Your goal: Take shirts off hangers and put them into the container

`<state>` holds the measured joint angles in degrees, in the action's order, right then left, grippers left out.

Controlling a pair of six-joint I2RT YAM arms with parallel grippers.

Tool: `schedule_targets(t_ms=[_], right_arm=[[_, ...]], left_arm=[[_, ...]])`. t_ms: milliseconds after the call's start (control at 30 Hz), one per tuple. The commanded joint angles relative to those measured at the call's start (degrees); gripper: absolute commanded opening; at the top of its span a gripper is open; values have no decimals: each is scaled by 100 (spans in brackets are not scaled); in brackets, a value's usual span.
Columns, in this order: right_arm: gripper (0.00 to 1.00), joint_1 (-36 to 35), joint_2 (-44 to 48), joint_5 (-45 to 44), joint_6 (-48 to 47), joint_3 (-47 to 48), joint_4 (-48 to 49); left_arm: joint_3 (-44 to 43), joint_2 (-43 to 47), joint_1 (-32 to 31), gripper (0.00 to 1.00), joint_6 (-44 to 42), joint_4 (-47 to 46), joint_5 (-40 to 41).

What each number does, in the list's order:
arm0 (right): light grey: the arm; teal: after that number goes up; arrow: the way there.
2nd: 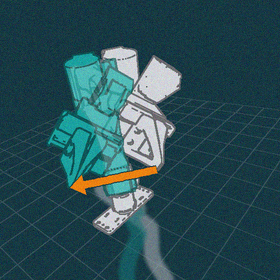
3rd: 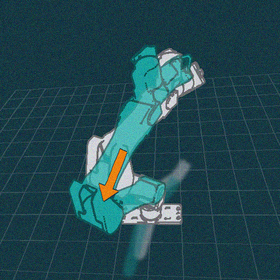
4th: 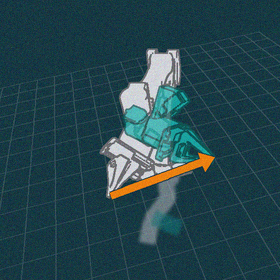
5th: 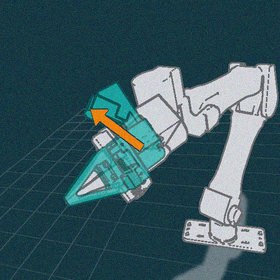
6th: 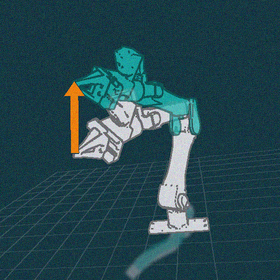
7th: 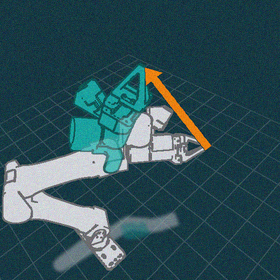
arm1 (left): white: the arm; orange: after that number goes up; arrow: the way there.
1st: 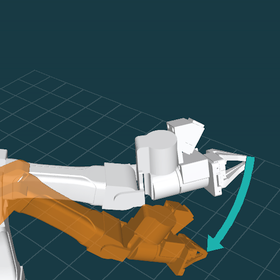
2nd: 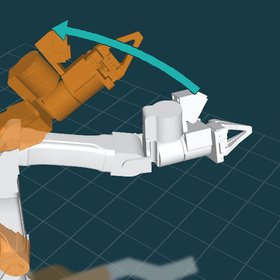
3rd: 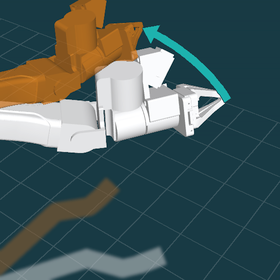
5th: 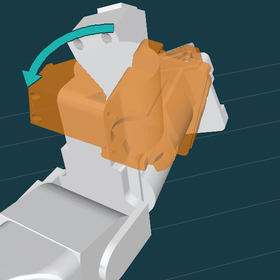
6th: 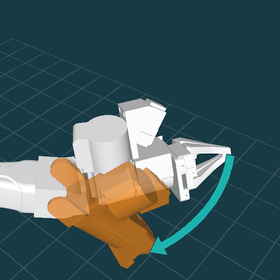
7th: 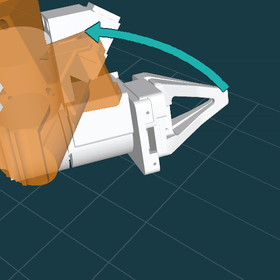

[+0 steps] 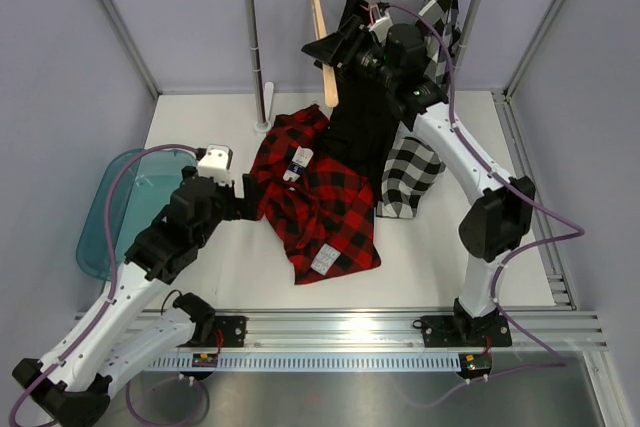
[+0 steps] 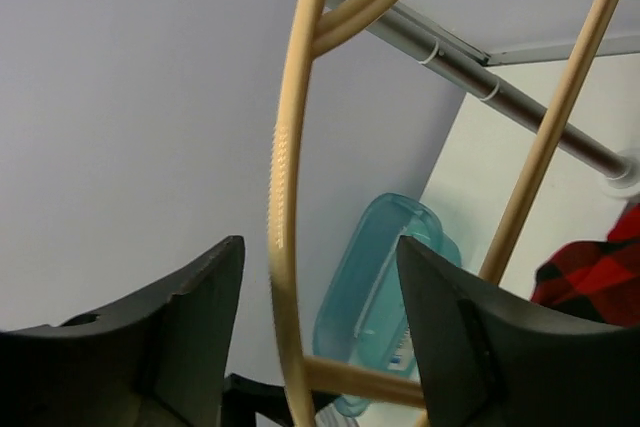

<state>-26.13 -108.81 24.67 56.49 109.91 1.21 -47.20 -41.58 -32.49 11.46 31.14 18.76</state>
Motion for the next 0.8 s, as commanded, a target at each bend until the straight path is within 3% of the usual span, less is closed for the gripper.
schedule_targets(t_ms=[0, 233, 500, 767], right_arm=[[77, 38, 790, -76, -708, -74, -383], [99, 38, 1968, -540, -2096, -873, -1474], [99, 38, 4199, -1962, -3284, -2672, -2792], [100, 29, 6571, -2642, -3689, -4459, -3513]], left_arm=[[35, -8, 32, 99, -153, -309, -224], [53, -51, 32, 99, -172, -529, -601], [-597, -965, 15, 99, 461, -310, -1006], [-913, -2395, -179, 99, 1051, -1363, -866]])
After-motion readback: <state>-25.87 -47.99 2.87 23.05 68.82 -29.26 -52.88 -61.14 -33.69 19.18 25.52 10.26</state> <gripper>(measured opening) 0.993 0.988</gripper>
